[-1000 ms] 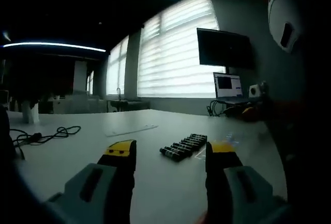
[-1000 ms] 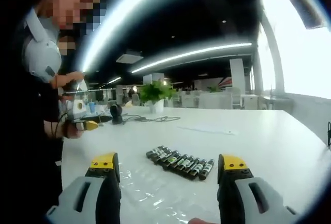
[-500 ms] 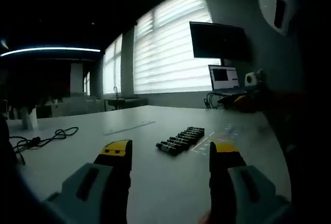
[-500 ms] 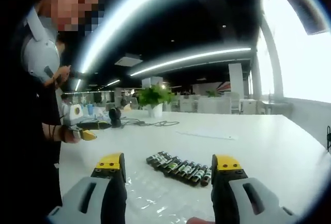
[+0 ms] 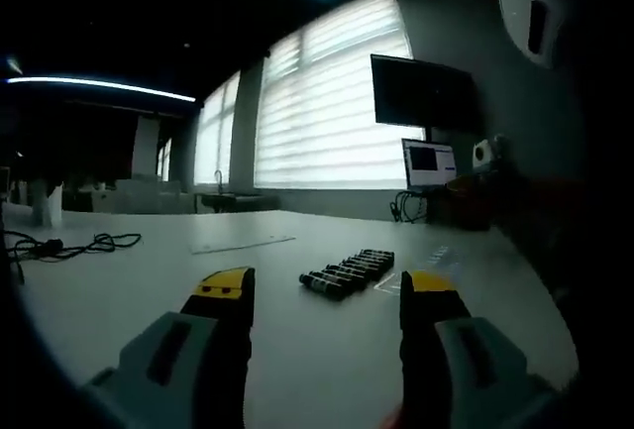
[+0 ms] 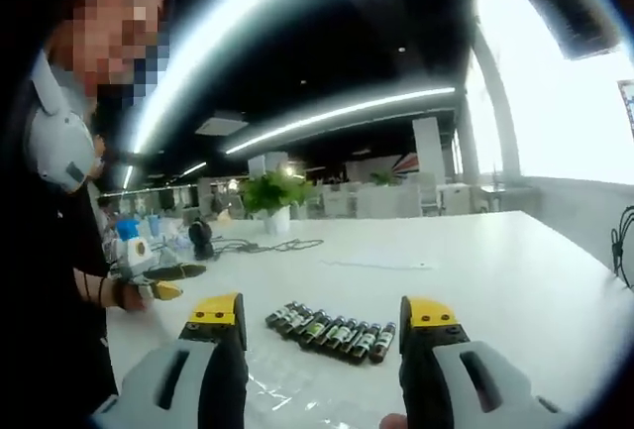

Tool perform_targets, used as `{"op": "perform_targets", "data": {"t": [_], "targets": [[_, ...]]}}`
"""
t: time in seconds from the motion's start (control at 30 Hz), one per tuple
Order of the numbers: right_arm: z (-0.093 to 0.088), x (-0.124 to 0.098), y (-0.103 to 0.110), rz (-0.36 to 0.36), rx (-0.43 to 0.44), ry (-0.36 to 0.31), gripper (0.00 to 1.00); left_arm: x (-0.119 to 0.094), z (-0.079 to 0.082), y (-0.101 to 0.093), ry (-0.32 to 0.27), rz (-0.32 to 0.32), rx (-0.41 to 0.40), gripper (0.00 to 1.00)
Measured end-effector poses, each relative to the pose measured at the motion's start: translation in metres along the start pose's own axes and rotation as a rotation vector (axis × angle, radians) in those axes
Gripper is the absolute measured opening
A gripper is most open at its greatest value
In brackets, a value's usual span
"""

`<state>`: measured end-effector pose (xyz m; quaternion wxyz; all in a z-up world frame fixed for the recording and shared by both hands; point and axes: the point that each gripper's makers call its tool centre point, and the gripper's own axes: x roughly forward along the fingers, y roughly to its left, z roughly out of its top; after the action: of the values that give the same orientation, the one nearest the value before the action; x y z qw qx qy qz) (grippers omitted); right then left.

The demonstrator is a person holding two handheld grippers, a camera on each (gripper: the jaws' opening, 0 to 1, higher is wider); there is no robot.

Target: Grip medicine bottles put into box

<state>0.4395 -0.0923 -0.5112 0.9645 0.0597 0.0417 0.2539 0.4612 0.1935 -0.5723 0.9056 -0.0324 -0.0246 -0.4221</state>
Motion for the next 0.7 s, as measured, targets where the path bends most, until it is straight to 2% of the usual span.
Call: {"op": "perform_targets", "data": {"t": [0.07,0.1,0.17,0.2,0.23,0.27,0.33,0.4,0.5,0.57,0.6,0.63,0.7], "targets": [[0.006,0.002,0.002,0.017,0.044,-0.02,0.59,0.002,-0.002,0.001,0.02,0.005,0.028,0.52],[0.007,0.005,0.001,0.012,0.04,-0.015,0.58,0.002,0.005,0.001,-0.014,0.009,0.04,0.51],[0.001,0.009,-0.002,-0.009,0.019,0.03,0.58,0.005,0.003,0.0,-0.011,0.008,0.043,0.5],[-0.006,0.01,-0.006,-0.03,0.021,0.068,0.56,0.007,-0.004,-0.001,0.032,0.006,0.064,0.5],[-0.007,0.012,-0.006,-0.03,0.023,0.07,0.56,0.009,-0.002,-0.006,0.021,-0.005,0.071,0.5],[-0.014,0.014,-0.009,-0.043,0.031,0.105,0.56,0.012,0.001,-0.011,0.008,-0.021,0.067,0.5],[-0.015,0.017,-0.003,-0.017,0.081,0.109,0.56,0.019,0.002,-0.019,0.0,-0.038,0.056,0.5],[-0.015,0.018,-0.001,0.006,0.111,0.127,0.56,0.023,-0.004,-0.026,0.028,-0.058,0.112,0.48],[-0.017,0.021,-0.001,0.004,0.077,0.176,0.53,0.022,-0.01,-0.03,0.047,-0.076,0.135,0.47],[-0.03,0.021,-0.01,-0.03,0.02,0.255,0.44,0.021,-0.007,-0.032,0.035,-0.084,0.136,0.47],[-0.031,0.022,-0.012,-0.034,-0.015,0.254,0.37,0.021,-0.007,-0.031,0.034,-0.083,0.134,0.47],[-0.032,0.023,-0.012,-0.038,-0.012,0.26,0.34,0.021,-0.007,-0.03,0.036,-0.076,0.13,0.47],[-0.029,0.026,-0.011,-0.027,-0.005,0.248,0.36,0.02,-0.007,-0.027,0.031,-0.065,0.116,0.47]]}}
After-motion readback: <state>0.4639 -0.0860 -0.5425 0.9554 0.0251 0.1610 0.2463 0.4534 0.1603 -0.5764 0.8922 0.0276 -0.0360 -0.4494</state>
